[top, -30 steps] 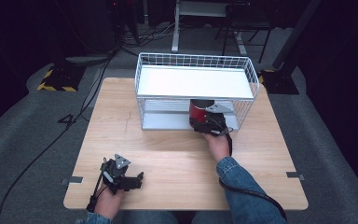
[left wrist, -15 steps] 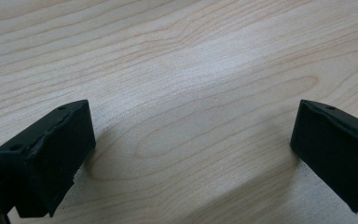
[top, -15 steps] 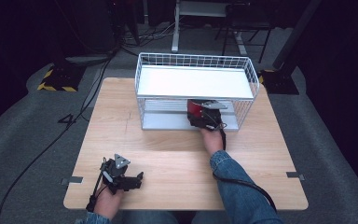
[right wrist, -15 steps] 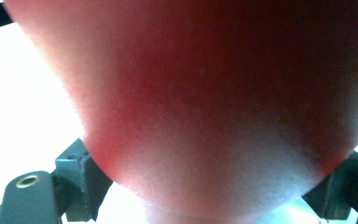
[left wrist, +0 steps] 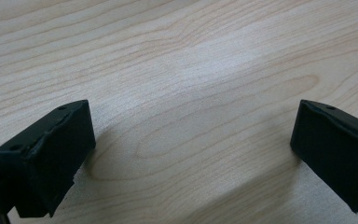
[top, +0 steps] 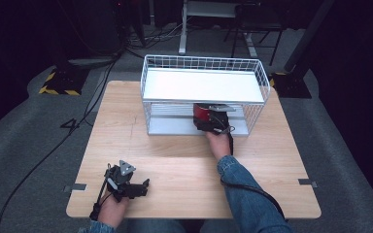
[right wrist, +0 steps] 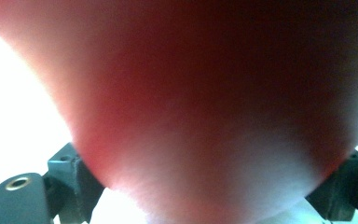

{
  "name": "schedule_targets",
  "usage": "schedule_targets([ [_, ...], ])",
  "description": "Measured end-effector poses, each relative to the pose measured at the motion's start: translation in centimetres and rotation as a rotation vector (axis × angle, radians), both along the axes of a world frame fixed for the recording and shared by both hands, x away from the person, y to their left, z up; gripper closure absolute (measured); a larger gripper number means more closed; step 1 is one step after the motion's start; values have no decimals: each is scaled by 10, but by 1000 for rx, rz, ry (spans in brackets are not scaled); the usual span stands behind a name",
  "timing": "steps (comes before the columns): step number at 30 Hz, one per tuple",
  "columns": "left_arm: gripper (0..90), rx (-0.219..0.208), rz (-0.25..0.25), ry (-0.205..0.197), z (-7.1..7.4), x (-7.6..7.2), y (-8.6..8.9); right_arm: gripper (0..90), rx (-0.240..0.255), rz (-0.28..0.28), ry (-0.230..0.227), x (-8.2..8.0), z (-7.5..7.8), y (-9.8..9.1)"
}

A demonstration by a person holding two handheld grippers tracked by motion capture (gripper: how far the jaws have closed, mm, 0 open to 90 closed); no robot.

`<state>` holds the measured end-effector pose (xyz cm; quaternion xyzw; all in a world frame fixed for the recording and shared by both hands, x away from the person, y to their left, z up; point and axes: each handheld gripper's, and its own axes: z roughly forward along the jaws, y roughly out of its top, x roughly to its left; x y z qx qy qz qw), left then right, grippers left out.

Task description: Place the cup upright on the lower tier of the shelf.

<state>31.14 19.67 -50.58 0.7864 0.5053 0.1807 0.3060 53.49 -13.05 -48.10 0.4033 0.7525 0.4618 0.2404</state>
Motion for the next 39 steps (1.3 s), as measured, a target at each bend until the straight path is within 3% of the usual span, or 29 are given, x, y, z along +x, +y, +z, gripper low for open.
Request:
schedule_targets([
  [4,3,0,1,0,0,0,0,5,-22,-14,-20,-2,1,0],
  [10,2,-2,2,-2,0,0,0,0,-41,24,-32,-8,5,-5],
  [16,2,0,2,-3,0,1,0,0,-54,28,-57,-17,12,-15],
  [25,2,-1,8,-3,0,0,0,0,-15,52,-34,-45,21,-40],
  [28,2,-2,10,-3,0,-1,0,1,-39,69,-14,-53,25,-45],
  [39,2,-2,6,-1,0,-2,0,3,-16,129,-8,-96,57,-71],
])
